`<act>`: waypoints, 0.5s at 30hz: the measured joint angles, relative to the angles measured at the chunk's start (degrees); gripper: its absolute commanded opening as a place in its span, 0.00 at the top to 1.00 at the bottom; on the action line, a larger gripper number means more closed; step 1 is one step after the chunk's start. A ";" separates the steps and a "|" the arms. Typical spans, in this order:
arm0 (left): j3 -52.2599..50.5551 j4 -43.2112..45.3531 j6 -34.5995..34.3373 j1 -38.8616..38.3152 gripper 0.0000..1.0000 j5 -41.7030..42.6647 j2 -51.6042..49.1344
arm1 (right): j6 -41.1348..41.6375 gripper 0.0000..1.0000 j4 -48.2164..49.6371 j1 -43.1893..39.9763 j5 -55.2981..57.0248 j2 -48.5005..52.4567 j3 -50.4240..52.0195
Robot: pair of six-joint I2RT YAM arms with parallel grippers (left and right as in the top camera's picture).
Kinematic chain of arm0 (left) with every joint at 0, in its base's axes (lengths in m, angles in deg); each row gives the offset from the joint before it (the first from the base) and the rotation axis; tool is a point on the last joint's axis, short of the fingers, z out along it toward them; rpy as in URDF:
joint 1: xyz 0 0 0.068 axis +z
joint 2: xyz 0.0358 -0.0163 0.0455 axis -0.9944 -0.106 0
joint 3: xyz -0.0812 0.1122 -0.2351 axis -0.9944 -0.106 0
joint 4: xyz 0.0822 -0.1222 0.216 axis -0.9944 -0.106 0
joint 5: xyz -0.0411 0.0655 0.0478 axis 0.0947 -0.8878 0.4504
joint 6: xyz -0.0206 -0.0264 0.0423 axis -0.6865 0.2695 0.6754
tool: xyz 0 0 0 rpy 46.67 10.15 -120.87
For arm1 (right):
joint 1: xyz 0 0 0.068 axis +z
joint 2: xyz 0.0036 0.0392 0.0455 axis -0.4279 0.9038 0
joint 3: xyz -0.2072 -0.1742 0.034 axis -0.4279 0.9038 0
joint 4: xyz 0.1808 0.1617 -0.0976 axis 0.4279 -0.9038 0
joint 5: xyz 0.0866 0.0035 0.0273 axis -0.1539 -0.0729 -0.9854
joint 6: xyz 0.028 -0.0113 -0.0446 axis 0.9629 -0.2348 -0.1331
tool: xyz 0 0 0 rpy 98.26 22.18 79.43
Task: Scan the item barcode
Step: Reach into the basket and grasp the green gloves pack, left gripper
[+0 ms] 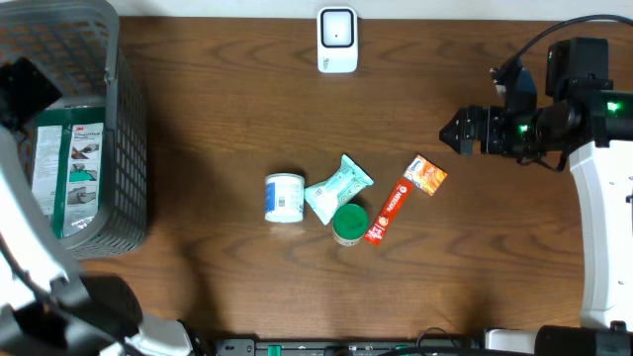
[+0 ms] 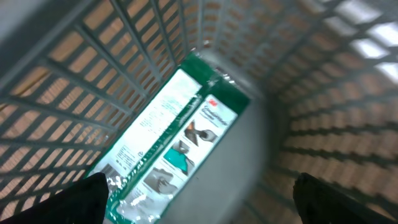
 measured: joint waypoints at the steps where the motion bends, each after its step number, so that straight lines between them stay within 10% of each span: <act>1: -0.02 0.46 0.07 0.02 0.04 -0.81 -1.79 | 0.00 0.01 0.00 0.00 0.00 0.00 0.00; 15: -0.79 1.51 12.17 0.07 0.00 -5.81 -22.29 | 0.00 0.01 0.00 0.00 0.00 0.00 0.00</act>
